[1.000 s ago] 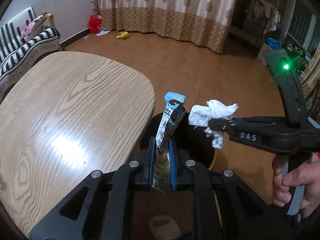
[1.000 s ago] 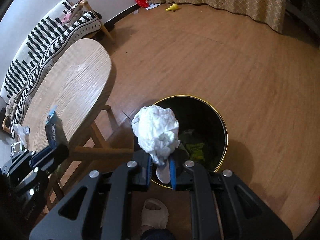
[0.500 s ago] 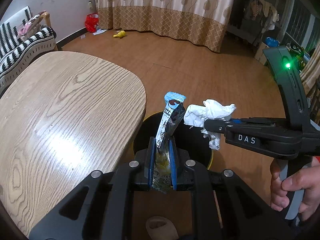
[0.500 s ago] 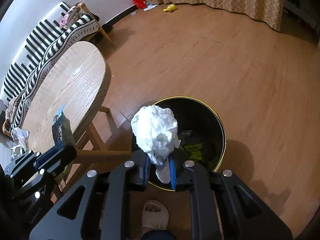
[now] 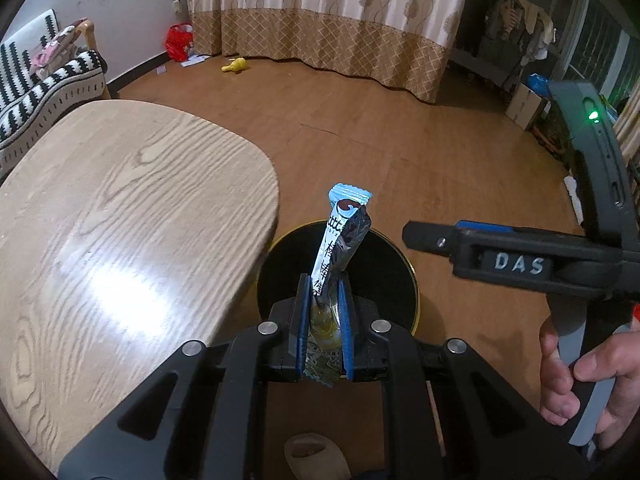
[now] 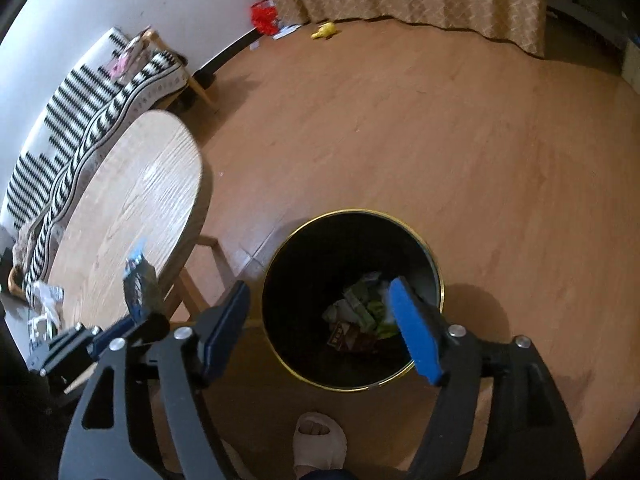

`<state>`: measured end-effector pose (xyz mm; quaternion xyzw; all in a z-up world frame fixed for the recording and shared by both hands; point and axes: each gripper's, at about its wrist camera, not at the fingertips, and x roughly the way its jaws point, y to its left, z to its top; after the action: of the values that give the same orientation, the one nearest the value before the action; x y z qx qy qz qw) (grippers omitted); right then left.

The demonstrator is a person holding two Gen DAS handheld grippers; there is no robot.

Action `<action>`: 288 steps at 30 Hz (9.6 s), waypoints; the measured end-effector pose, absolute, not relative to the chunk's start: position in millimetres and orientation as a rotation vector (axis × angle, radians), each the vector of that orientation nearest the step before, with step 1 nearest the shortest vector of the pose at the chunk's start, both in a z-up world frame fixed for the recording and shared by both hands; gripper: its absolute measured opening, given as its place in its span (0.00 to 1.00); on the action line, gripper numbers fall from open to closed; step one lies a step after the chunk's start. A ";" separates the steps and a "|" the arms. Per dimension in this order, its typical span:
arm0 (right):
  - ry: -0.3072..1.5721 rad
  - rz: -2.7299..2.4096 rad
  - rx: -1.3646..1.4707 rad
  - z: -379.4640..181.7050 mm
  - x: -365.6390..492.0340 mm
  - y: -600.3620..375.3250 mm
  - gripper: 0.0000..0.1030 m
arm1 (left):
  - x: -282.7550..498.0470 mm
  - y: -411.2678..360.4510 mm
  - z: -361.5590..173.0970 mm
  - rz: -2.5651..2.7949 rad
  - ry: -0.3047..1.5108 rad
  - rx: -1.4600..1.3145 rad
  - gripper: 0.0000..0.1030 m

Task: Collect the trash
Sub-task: 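Carry wrapper and tissue to the bin and open both tools over it, then move both tools back over the table, then grasp the green toy car with the left tool while the right grasps the clear plastic bag, then carry car and bag to the bin and open both tools over it, then move both tools back over the table, then grasp the blue foil wrapper with the left tool while the right grasps the white cigarette box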

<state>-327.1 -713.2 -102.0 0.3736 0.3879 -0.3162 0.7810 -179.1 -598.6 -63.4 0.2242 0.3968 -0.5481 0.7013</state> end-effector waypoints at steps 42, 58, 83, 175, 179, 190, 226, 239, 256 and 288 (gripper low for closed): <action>0.786 -0.607 0.672 -53.2 -251.8 -646.1 0.82 | -79.2 -466.2 -3.1 -0.970 0.758 0.336 0.91; 0.934 -0.132 0.384 -30.5 -35.5 -425.5 0.82 | 83.2 -154.8 6.6 -0.450 0.740 0.140 0.91; 1.063 -0.029 0.255 -71.5 55.5 -341.5 0.82 | 171.5 -80.5 -64.3 -0.446 0.883 0.254 0.53; 1.007 -0.623 0.680 -117.7 -306.9 -698.9 0.13 | -149.2 -591.4 -45.1 -1.148 0.826 0.476 0.51; 1.001 -0.627 0.685 -117.2 -307.4 -700.5 0.13 | -148.7 -590.8 -44.5 -1.148 0.826 0.476 0.51; 0.917 -0.658 0.724 -104.9 -315.6 -705.3 0.78 | -153.8 -597.1 -47.5 -1.159 0.838 0.476 0.51; 0.811 -0.725 0.778 -87.5 -331.9 -710.4 0.84 | -131.3 -578.9 -34.8 -1.130 0.789 0.445 0.92; 0.831 -0.491 0.552 -37.4 -193.0 -597.0 0.85 | 8.7 -377.7 -2.0 -0.702 0.786 0.253 0.93; 0.982 -0.076 0.188 -42.8 1.6 -345.8 0.85 | 145.6 -124.6 -39.1 -0.188 0.884 0.031 0.93; 0.981 0.100 -0.011 -84.0 125.0 -274.6 0.63 | 168.2 -61.2 -60.9 -0.160 0.927 -0.050 0.23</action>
<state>125.0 -274.6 -84.0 -0.0053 0.4707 0.0482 0.8809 168.2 -61.2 -60.9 -0.0242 0.4466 -0.0772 0.8911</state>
